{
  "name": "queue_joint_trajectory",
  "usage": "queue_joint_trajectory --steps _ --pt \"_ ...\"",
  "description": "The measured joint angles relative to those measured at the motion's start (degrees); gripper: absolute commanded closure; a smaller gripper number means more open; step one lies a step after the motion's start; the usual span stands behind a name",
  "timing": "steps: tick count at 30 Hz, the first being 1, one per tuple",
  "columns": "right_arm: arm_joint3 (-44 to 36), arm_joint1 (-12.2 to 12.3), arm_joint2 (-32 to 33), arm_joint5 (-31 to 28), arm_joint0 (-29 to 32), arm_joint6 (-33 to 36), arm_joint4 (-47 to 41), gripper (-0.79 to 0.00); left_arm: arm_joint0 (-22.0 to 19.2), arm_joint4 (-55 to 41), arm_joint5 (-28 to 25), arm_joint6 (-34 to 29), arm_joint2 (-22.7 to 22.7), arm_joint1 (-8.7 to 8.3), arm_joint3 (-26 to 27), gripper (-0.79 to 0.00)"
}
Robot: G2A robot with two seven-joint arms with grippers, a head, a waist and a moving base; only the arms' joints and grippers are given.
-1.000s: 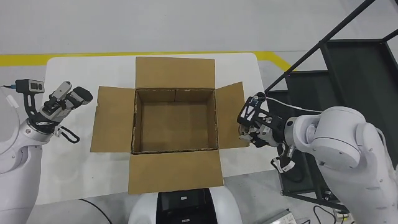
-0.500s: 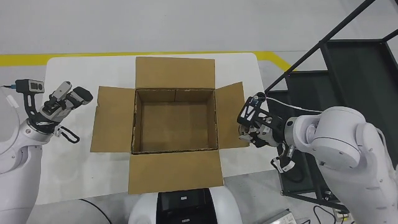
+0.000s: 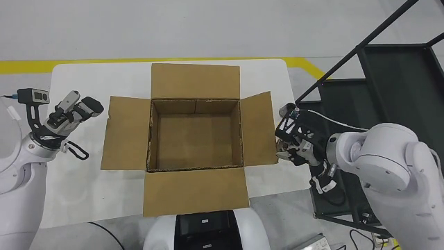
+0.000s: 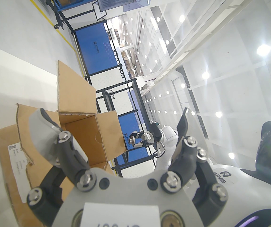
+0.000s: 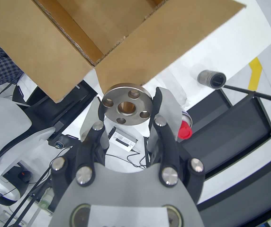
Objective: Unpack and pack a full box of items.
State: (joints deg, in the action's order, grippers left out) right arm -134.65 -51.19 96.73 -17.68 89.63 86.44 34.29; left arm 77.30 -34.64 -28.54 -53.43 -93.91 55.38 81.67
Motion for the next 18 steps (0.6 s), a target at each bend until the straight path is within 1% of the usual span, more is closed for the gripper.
queue_joint_trajectory --steps 7,11,18 --pt "0.0 0.4 5.8 -0.5 8.5 -1.0 2.2 0.0 0.0 0.0 0.0 0.0 0.0 0.0 0.0 -0.785" --pt "0.3 0.2 7.4 0.6 14.2 -4.9 3.8 0.0 0.0 0.0 0.0 0.0 0.0 0.0 0.0 -0.785" --pt "3.0 -0.1 6.5 -0.3 22.5 -11.8 8.3 0.0 0.0 0.0 0.0 0.0 0.0 0.0 0.0 -0.785"
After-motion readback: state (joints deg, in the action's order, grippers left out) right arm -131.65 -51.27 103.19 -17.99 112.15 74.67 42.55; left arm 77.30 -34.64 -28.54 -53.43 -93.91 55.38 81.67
